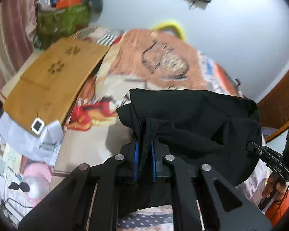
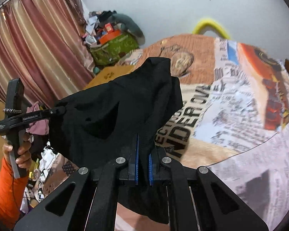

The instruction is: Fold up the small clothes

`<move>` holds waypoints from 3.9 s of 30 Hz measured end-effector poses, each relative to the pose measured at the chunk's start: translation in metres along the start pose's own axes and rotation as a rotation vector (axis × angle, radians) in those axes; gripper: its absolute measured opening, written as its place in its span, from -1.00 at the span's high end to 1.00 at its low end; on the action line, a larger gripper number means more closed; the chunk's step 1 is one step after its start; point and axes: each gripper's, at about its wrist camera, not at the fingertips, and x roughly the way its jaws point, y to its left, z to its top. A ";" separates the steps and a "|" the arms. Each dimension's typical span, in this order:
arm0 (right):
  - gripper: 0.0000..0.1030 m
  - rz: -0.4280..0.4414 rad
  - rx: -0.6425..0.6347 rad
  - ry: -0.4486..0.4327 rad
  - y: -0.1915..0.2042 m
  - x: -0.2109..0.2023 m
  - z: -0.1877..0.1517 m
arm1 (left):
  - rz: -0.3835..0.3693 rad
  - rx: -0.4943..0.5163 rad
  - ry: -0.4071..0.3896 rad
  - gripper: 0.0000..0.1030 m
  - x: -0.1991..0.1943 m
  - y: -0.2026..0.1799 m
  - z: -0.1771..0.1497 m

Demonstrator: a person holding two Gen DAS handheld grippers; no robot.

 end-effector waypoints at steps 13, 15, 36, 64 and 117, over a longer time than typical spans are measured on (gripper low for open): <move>0.64 -0.180 -0.023 0.062 -0.024 0.040 -0.015 | 0.143 0.024 0.082 0.66 0.072 0.029 0.000; 0.63 -0.226 -0.082 0.032 -0.016 0.032 -0.014 | 0.185 0.081 0.041 0.62 0.059 0.019 0.001; 0.58 -0.135 -0.149 0.108 -0.020 0.098 0.018 | 0.143 0.154 0.081 0.49 0.119 0.001 0.000; 0.12 -0.226 -0.204 0.042 0.029 -0.036 -0.054 | 0.205 0.121 -0.014 0.14 -0.037 0.006 -0.080; -0.99 -0.181 -0.241 -0.635 0.159 -0.246 -0.098 | 0.035 0.250 -0.733 -0.99 -0.312 -0.147 -0.191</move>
